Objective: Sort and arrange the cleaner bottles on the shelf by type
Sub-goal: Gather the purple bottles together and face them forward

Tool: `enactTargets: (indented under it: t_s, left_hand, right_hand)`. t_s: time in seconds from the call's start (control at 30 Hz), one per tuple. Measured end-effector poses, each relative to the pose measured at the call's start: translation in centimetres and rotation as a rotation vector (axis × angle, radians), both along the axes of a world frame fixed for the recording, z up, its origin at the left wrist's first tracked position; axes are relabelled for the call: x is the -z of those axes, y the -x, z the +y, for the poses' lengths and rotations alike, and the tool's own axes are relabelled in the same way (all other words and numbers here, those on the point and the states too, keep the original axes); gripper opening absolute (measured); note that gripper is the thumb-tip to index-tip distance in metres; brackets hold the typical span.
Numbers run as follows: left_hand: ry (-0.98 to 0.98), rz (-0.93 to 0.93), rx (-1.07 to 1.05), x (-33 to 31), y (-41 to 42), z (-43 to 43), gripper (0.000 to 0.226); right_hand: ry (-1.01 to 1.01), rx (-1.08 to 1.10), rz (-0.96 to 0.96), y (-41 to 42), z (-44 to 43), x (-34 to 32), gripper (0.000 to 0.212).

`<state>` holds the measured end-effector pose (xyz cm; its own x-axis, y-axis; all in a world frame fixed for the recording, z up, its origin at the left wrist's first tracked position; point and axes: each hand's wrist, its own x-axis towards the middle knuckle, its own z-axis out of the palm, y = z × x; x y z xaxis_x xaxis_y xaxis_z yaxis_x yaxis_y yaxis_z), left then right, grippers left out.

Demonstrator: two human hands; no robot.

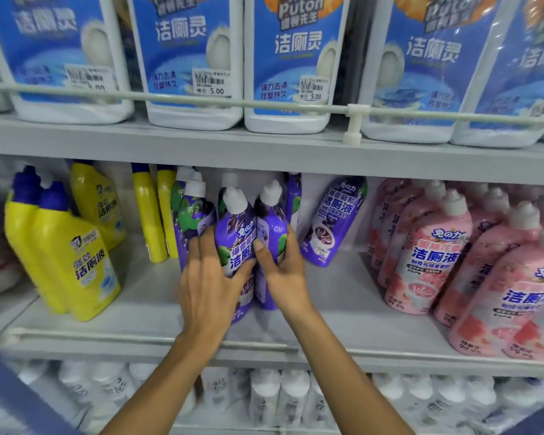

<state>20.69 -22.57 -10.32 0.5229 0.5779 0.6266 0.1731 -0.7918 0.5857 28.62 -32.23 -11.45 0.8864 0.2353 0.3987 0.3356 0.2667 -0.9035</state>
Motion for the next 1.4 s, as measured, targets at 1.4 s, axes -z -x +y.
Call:
enactTargets:
  t_s: [1.4]
  left_hand:
    - [0.593,-0.082,0.408,0.0,4.9,5.3,0.041]
  right_hand:
    - [0.314,-0.154,0.079,0.3,0.1,-1.5,0.054]
